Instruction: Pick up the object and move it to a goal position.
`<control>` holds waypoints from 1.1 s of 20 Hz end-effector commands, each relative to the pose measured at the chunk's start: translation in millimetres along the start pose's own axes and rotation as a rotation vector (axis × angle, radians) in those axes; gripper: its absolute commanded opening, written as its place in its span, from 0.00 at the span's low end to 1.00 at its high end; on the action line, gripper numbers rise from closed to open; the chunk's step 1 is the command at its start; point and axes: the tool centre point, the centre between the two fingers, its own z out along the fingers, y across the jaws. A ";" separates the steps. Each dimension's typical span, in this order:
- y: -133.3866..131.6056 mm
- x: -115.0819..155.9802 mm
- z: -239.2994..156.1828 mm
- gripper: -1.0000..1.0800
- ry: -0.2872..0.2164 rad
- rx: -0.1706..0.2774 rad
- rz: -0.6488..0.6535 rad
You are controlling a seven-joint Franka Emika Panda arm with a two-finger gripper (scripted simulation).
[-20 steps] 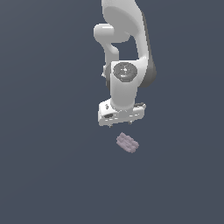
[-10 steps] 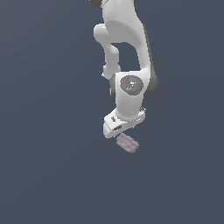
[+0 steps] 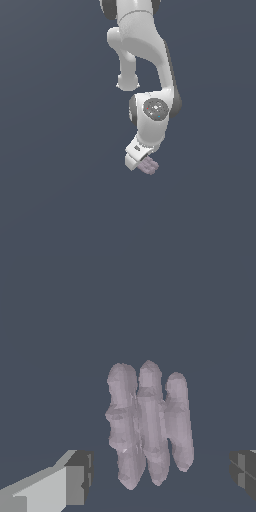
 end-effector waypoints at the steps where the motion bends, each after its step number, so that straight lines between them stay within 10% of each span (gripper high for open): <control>1: 0.1 4.1 4.8 0.96 0.003 -0.002 -0.046; 22: -0.9 8.7 51.2 0.96 0.006 -0.004 -0.111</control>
